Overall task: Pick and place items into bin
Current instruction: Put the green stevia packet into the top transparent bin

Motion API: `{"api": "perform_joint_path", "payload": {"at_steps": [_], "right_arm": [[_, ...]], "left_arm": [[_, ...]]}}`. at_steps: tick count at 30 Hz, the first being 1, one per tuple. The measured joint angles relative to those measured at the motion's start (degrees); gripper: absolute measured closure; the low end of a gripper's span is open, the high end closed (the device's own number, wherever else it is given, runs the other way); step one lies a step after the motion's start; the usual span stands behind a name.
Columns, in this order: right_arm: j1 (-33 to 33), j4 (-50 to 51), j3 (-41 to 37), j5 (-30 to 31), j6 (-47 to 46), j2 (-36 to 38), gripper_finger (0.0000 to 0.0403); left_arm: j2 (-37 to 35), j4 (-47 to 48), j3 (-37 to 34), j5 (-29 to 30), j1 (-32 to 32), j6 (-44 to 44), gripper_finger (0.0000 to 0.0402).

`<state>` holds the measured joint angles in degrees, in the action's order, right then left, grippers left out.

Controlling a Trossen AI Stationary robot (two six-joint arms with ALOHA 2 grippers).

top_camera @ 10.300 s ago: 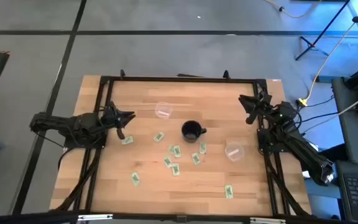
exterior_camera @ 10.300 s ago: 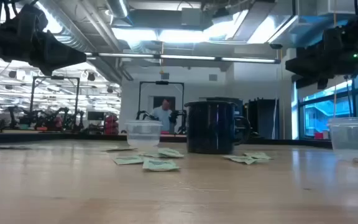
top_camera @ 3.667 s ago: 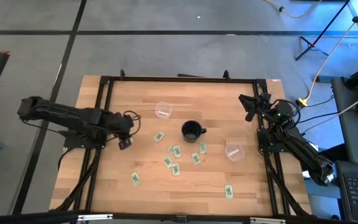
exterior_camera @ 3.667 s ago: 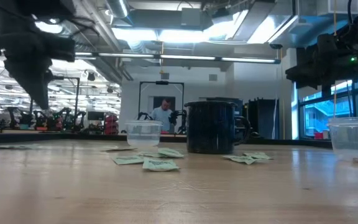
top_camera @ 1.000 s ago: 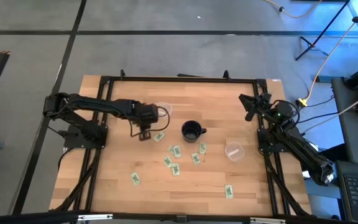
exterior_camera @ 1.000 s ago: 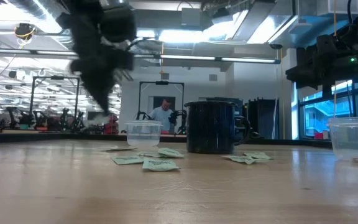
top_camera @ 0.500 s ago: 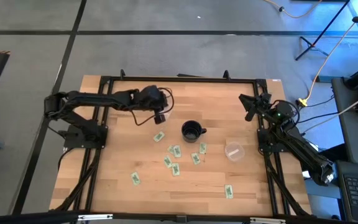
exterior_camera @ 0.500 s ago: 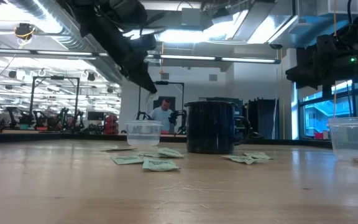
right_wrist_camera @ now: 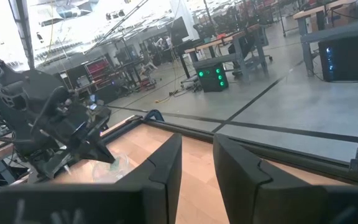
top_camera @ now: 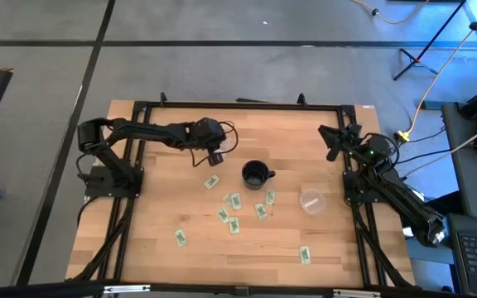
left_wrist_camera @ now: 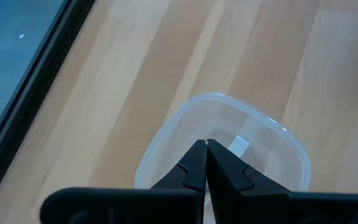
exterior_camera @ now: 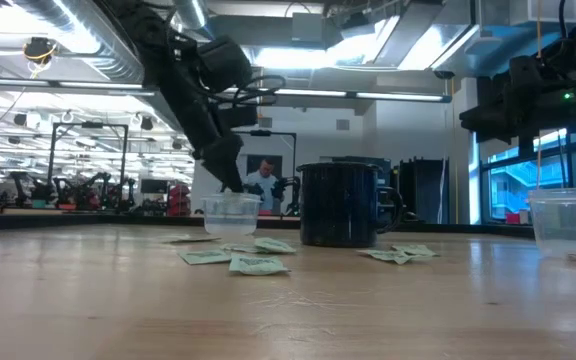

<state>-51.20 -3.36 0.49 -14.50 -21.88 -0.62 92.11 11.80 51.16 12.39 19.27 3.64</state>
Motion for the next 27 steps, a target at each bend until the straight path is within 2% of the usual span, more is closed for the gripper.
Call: {"api": "perform_joint_path", "payload": {"at_steps": [8, 16, 20, 22, 27], "right_arm": [[0.00, 0.00, 0.00, 0.00, 0.06, 0.00, 0.0308], [0.00, 0.01, 0.00, 0.00, 0.06, 0.00, 0.0308], [0.00, 0.02, 0.00, -0.01, 0.06, 0.00, 0.0308], [0.00, 0.02, 0.00, 0.00, 0.06, 0.00, 0.0308], [0.00, 0.01, 0.00, -0.02, 0.08, 0.00, 0.0308]], "left_arm": [[-1.32, 0.16, 0.00, -0.02, -0.02, 0.09, 0.0386], [-3.79, 1.15, 0.00, 0.77, -0.02, 2.05, 0.0330], [-7.79, 4.77, 0.00, 0.49, -0.22, 4.15, 0.0310], [-10.60, 7.56, 0.00, -2.67, -0.70, 6.00, 0.0303], [-15.52, 15.23, 0.02, -16.62, -3.78, 10.04, 0.0293]]}}
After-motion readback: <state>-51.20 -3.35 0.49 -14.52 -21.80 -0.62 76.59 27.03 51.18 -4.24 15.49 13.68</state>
